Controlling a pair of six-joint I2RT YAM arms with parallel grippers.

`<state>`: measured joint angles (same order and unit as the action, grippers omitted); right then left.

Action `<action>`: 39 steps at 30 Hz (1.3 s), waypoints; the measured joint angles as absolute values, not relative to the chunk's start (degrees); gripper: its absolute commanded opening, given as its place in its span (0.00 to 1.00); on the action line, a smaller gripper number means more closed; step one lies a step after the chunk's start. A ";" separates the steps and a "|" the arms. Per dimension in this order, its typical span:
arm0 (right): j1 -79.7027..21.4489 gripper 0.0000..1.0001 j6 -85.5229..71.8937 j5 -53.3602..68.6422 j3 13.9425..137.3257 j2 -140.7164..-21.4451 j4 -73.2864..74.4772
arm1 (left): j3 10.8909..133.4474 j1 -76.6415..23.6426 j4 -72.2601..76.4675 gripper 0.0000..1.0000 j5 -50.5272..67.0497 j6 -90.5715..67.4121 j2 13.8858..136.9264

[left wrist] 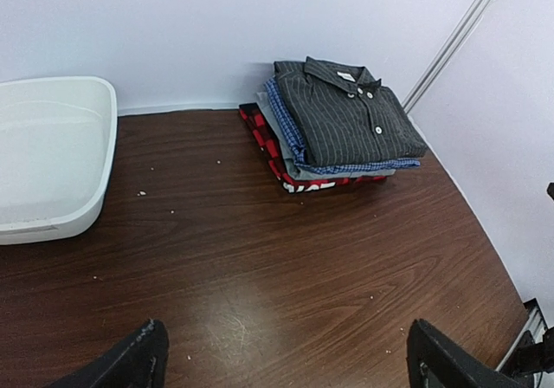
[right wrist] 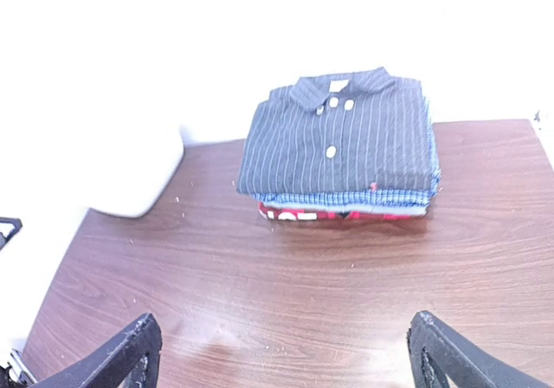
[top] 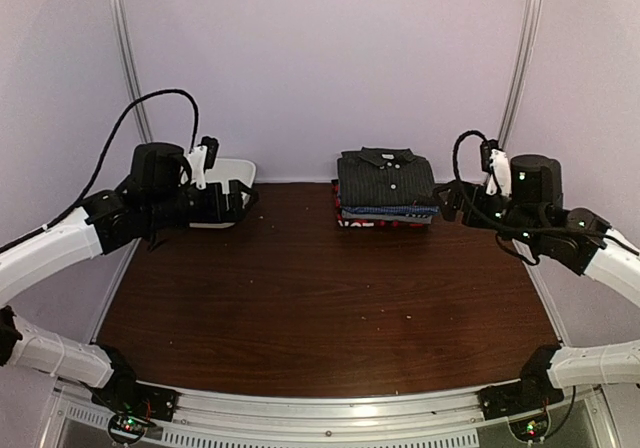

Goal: Fold and stack the long sleeve shirts
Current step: Reset both arms

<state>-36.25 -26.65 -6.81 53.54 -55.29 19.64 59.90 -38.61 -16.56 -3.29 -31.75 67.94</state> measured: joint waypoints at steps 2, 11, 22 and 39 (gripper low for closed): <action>-36.25 1.00 -26.46 -7.62 53.52 -52.82 20.43 | 58.85 -38.61 -16.60 0.98 -3.95 -31.66 66.52; -36.25 1.00 -25.39 -9.30 53.49 -48.36 22.65 | 55.20 -38.61 -16.64 0.98 -6.07 -31.59 61.25; -36.25 1.00 -25.52 -9.30 52.49 -48.53 23.44 | 53.76 -38.61 -16.91 0.98 -7.49 -31.62 60.27; -36.25 1.00 -25.87 -9.30 51.96 -48.21 23.40 | 53.67 -38.61 -16.93 0.98 -7.75 -31.62 60.16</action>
<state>-36.25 -25.87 -9.30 51.96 -48.21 23.40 53.67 -38.61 -16.93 -7.75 -31.62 60.16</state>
